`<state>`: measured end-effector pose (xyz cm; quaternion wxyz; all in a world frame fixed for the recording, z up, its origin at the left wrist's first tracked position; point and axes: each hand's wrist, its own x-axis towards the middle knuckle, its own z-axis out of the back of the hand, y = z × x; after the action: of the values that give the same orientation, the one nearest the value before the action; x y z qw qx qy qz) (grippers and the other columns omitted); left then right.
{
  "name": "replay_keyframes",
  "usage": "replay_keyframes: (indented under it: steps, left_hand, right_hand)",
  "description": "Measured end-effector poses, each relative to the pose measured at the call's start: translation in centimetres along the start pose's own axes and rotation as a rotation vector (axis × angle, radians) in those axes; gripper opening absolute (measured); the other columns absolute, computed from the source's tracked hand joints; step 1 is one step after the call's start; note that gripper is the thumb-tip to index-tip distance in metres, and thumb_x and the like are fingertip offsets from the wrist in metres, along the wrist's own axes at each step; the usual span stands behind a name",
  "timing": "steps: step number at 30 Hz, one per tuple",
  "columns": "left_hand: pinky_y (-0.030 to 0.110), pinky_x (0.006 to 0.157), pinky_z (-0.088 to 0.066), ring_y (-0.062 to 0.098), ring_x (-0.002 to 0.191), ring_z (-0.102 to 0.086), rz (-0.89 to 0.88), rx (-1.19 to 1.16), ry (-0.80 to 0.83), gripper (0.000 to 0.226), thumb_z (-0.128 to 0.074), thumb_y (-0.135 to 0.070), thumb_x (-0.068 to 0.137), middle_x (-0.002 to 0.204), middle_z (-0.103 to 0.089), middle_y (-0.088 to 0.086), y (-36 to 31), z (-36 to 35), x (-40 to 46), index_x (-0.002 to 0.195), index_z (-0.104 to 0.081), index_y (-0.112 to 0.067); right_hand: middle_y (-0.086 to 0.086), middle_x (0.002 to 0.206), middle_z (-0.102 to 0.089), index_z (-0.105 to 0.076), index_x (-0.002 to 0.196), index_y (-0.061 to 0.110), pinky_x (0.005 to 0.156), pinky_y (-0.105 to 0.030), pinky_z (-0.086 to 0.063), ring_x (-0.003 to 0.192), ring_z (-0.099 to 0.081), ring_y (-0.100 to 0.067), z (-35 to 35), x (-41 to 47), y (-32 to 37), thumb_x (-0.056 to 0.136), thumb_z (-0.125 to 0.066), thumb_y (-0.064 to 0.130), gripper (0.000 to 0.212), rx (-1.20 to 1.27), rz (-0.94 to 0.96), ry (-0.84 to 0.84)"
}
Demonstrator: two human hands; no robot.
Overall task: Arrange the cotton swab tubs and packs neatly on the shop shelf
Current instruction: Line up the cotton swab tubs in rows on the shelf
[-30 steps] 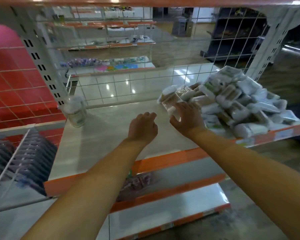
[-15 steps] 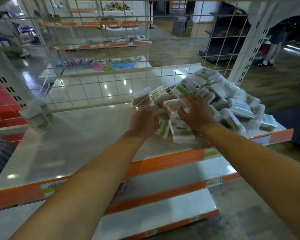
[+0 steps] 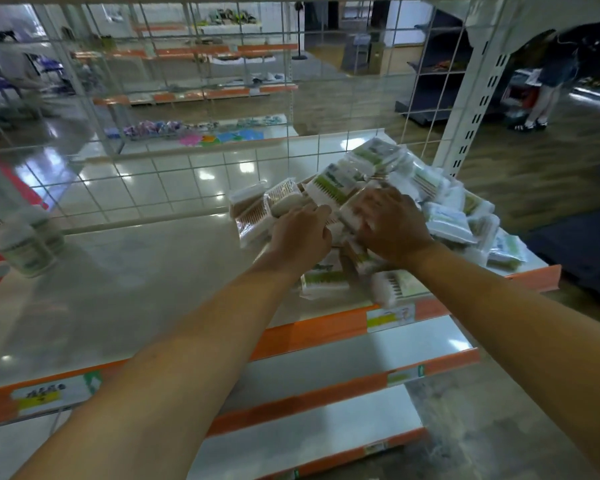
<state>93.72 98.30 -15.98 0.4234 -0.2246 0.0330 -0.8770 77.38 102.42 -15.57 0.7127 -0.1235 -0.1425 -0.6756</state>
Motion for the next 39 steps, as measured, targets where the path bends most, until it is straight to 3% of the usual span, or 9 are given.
replay_keyframes:
  steps: [6,12,23,33,39]
  left_hand:
    - [0.036,0.079,-0.045,0.028,0.107,-0.054,0.027,-0.003,0.019,0.032,-0.046,-0.015,0.088,0.114,-0.061,0.01,-0.7,-0.9,0.1,0.117,-0.056,-0.009]
    - [0.037,0.082,-0.045,0.027,0.107,-0.053,0.041,0.016,0.032,0.028,-0.046,-0.016,0.088,0.114,-0.06,0.009,-0.9,-1.0,0.3,0.114,-0.056,-0.009]
    - [0.037,0.081,-0.048,0.027,0.105,-0.055,0.049,0.016,0.013,0.029,-0.047,-0.014,0.088,0.114,-0.062,0.01,-0.5,-0.9,0.3,0.114,-0.057,-0.008]
    - [0.037,0.087,-0.044,0.027,0.114,-0.05,0.058,-0.021,-0.015,0.038,-0.05,-0.01,0.084,0.12,-0.058,0.009,-0.2,-0.5,0.6,0.121,-0.056,-0.009]
    - [0.038,0.089,-0.047,0.024,0.118,-0.051,0.057,-0.07,-0.017,0.038,-0.054,-0.027,0.088,0.127,-0.054,0.005,0.1,-0.7,0.4,0.123,-0.051,-0.013]
  right_hand:
    - [-0.01,0.131,-0.046,-0.052,0.123,0.01,0.102,-0.043,-0.029,0.127,-0.036,-0.029,-0.5,0.5,-0.8,0.079,-0.06,0.035,0.051,0.013,-0.013,0.027]
    - [-0.01,0.133,-0.041,-0.046,0.125,0.014,0.099,-0.046,-0.031,0.128,-0.031,-0.03,-1.1,0.7,-1.1,0.074,-0.067,0.042,0.062,-0.014,-0.019,0.058]
    - [-0.013,0.127,-0.051,-0.05,0.122,0.007,0.093,-0.042,-0.035,0.118,-0.045,-0.032,-0.3,1.1,-0.8,0.083,-0.06,0.029,0.046,0.051,-0.076,-0.027]
    - [-0.016,0.117,-0.058,-0.048,0.12,0.003,0.082,-0.036,-0.041,0.107,-0.054,-0.033,1.4,1.2,0.5,0.087,-0.059,0.035,0.047,0.18,-0.094,-0.068]
    - [-0.018,0.121,-0.056,-0.047,0.122,0.003,0.089,-0.042,-0.042,0.112,-0.053,-0.034,2.0,1.1,1.5,0.089,-0.055,0.035,0.047,0.215,-0.081,-0.057]
